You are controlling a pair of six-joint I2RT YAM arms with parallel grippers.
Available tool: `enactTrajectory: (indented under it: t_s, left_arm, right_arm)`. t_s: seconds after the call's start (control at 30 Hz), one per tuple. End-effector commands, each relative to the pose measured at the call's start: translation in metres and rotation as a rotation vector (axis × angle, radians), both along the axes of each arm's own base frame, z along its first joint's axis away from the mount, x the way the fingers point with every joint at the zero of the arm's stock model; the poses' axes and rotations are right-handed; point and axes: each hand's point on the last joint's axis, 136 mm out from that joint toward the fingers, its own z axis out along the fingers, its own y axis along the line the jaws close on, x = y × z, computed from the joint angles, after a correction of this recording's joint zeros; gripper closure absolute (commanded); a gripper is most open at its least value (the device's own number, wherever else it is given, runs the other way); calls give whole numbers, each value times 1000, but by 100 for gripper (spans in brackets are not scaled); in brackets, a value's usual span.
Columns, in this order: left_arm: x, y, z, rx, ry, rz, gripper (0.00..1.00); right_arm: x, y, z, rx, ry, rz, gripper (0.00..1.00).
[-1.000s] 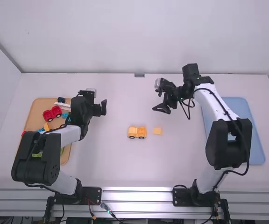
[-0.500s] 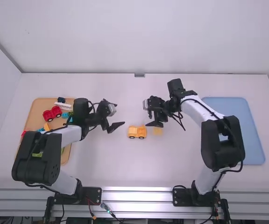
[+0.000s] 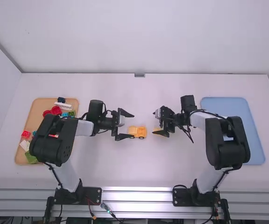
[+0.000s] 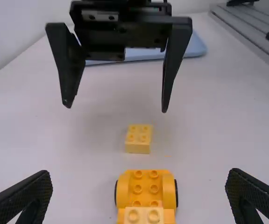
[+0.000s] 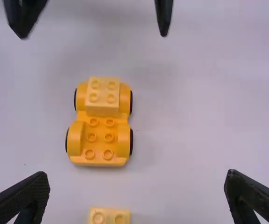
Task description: Assemble lego blocks to make yellow taxi
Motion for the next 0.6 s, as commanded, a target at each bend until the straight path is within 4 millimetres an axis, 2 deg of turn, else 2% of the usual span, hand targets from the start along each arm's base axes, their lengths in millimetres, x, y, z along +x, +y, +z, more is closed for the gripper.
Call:
enactTrajectory:
  t_s: [0.0, 0.03, 0.17, 0.37, 0.57]
  left_arm:
    - [-2, -2, 2, -13, -13, -23, 1]
    - [2, -1, -2, 8, -12, -2, 1]
    - [6, 1, -8, 43, 0, 32, 1]
    - [4, 1, -9, 46, -11, 22, 1]
    - [5, 1, -9, 44, -15, 22, 1]
  right_arm:
    - [-16, -1, -14, 47, 45, -33, 1]
    - [-13, -6, -23, 39, 34, -90, 1]
    - [-7, -15, -26, 74, 63, -203, 1]
    - [-13, -28, -28, 95, 62, -193, 1]
    - [-10, -24, -46, 94, 97, -177, 1]
